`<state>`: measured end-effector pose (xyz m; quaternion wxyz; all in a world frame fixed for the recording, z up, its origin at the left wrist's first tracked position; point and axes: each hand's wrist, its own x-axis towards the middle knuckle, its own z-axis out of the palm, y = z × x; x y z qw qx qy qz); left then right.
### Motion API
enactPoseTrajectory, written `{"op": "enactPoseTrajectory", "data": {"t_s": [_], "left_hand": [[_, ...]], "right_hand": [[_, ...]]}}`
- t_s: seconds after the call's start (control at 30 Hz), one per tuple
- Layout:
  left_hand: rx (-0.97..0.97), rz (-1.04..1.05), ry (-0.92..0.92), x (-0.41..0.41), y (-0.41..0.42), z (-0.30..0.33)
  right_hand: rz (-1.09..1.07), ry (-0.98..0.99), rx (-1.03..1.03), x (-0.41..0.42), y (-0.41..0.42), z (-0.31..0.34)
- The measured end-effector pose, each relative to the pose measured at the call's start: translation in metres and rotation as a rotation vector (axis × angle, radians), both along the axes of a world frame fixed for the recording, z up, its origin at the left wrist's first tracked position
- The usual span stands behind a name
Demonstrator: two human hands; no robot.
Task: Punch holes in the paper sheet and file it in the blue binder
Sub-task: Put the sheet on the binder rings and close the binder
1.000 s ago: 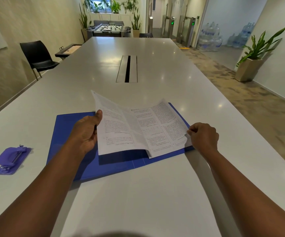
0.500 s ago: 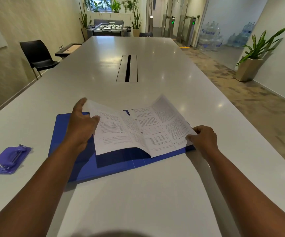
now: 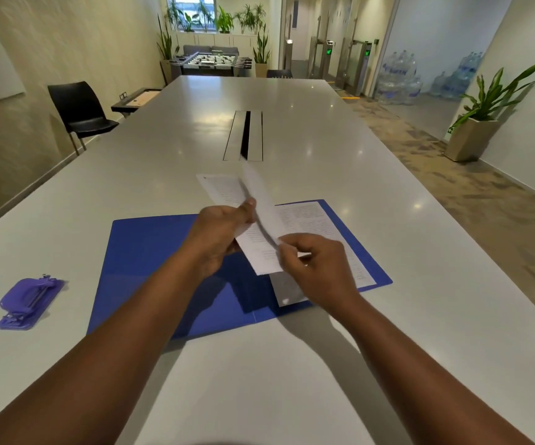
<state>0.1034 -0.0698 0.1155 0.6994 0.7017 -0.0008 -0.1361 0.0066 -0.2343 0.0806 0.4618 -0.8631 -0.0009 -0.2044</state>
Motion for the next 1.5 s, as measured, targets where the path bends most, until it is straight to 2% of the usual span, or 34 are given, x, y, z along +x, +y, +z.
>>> {"op": "enactPoseTrajectory", "data": {"t_s": [0.17,0.27,0.37,0.47,0.73,0.9,1.03,1.23,1.37,1.5], "left_hand": [[-0.026,0.060,0.029,-0.006,-0.007,-0.007],[-0.099,0.062,0.110,-0.008,-0.006,-0.012],[-0.228,0.030,0.185,-0.009,-0.007,-0.018],[-0.328,0.008,0.231,-0.011,-0.010,-0.022],[-0.450,-0.058,0.260,-0.010,-0.012,-0.031],[-0.356,0.003,0.267,-0.007,-0.014,-0.030],[-0.271,0.104,0.231,-0.006,-0.008,-0.028],[-0.170,0.196,0.091,-0.002,0.017,-0.027],[-0.110,0.237,0.007,0.005,0.030,-0.025],[0.136,0.256,-0.134,0.005,0.038,-0.021]], "right_hand": [[0.142,0.006,-0.020,-0.001,0.008,-0.016],[0.212,0.173,0.082,0.001,0.006,-0.011],[0.206,0.299,0.091,0.009,0.005,-0.011],[0.202,0.300,0.084,0.014,0.006,-0.014],[0.183,0.297,0.123,0.012,0.004,-0.006],[0.142,0.314,0.169,0.011,0.002,-0.001],[0.032,0.305,0.203,0.010,-0.011,0.015],[-0.172,0.338,0.126,0.015,-0.051,0.018],[-0.210,0.342,0.160,0.011,-0.062,0.023],[-0.200,0.338,0.202,0.010,-0.061,0.025]]}}
